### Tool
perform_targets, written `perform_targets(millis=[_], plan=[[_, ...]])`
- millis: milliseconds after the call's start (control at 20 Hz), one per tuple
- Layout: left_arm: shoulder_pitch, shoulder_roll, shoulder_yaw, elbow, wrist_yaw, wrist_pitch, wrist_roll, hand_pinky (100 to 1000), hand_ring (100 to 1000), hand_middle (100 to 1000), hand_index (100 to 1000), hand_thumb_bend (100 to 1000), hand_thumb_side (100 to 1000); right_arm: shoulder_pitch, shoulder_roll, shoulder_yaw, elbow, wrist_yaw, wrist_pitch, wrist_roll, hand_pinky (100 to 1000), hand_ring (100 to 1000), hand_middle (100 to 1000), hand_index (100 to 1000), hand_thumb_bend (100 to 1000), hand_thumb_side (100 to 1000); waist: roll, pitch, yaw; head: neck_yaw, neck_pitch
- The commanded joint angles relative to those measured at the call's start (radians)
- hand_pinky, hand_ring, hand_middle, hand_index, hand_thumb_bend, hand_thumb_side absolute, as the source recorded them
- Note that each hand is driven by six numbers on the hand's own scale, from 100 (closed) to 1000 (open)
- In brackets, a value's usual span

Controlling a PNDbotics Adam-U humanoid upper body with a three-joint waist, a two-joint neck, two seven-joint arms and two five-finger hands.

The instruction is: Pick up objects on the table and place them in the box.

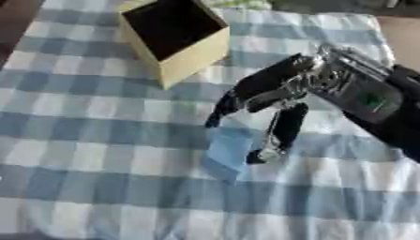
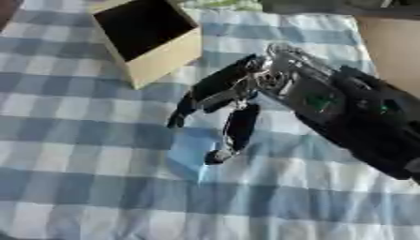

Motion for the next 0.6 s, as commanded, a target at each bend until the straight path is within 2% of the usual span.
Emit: perform_targets(millis=[50,600], plan=[[-0.007,0.010,0.003,-0.014,0.001,0.000,-0.001,586,627,720,783,332,754,-0.019,-0.009,-0.016,0.001,0.008,-0.014,0.006,902,940,856,1000,320,429,0.005,-0.016,0.000,-0.002,0.000],[-0.007,0.010,0.005,-0.014,0.003,-0.001,0.000,585,628,721,783,328,750,-0.025,-0.008,-0.008,0.013,0.020,-0.036,0.006,910,949,869,1000,320,409,0.004,-0.018,-0.001,-0.004,-0.007]])
